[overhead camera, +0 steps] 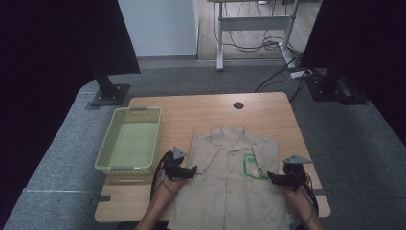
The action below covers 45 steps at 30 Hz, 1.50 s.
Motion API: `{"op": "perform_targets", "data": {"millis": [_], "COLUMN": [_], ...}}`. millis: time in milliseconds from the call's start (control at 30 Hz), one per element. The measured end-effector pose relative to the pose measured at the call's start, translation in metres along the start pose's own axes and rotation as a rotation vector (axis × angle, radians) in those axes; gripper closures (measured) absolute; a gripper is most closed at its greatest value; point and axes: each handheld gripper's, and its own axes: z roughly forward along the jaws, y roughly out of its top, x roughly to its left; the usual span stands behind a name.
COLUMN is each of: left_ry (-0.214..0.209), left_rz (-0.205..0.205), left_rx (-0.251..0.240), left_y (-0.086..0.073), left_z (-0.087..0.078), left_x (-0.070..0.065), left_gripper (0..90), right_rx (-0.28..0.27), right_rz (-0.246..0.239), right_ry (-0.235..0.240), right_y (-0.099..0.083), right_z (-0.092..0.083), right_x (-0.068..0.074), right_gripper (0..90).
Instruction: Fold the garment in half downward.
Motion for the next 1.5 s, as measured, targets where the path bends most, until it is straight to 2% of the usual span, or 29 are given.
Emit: {"op": "perform_targets", "data": {"millis": [33, 100, 433, 767, 867, 967, 1133, 1167, 1200, 1233, 1267, 1367, 1500], "left_ry": [0.000, -0.009, -0.040, -0.048, -0.045, -0.040, -0.053, -0.053, -0.056, -0.056, -0.057, -0.076, -0.078], "left_rz": [0.000, 0.011, 0.038, 0.047, 0.039, 0.040, 0.053, 0.053, 0.054, 0.054, 0.057, 0.055, 0.073], "left_rx": [0.000, 0.001, 0.002, 0.001, 0.006, 0.002, -0.002, -0.002, 0.010, 0.010, 0.006, -0.010, -0.007], "left_y": [0.000, -0.011, -0.035, -0.035, -0.031, -0.027, -0.006, -0.006, 0.003, 0.003, 0.012, 0.024, 0.037], "left_z": [0.000, -0.011, -0.037, -0.038, -0.036, -0.036, -0.033, -0.033, -0.028, -0.028, -0.024, -0.016, -0.001], "left_x": [0.000, -0.006, -0.020, -0.018, -0.015, -0.013, -0.006, -0.006, -0.004, -0.004, -0.003, -0.004, -0.005], "left_gripper": [8.0, 8.0, 8.0, 9.8, 11.0, 11.0, 11.0, 11.0, 11.0, 11.0, 11.0, 11.0, 11.0], "right_rx": [0.000, 0.001, 0.000, 0.010, 0.009, -0.017, -0.052, -0.052, -0.055, -0.055, -0.066, -0.072, -0.069], "right_rz": [0.000, -0.009, -0.032, -0.053, -0.052, -0.060, -0.049, -0.049, -0.045, -0.045, -0.045, -0.044, -0.045], "right_ry": [0.000, 0.010, 0.035, 0.063, 0.085, 0.082, 0.085, 0.085, 0.103, 0.103, 0.108, 0.099, 0.095], "right_y": [0.000, -0.007, -0.023, -0.024, -0.022, -0.018, -0.004, -0.004, 0.002, 0.002, 0.007, 0.016, 0.028], "right_z": [0.000, -0.007, -0.024, -0.027, -0.027, -0.030, -0.032, -0.032, -0.029, -0.029, -0.025, -0.019, -0.010], "right_x": [0.000, 0.007, 0.020, 0.019, 0.018, 0.017, 0.009, 0.009, 0.006, 0.006, 0.003, -0.001, -0.007], "right_gripper": [13.9, 13.7, 13.6, 13.2, 13.2, 11.7, 7.2, 7.2, 5.4, 5.4, 4.5, 2.1, 1.0]}}
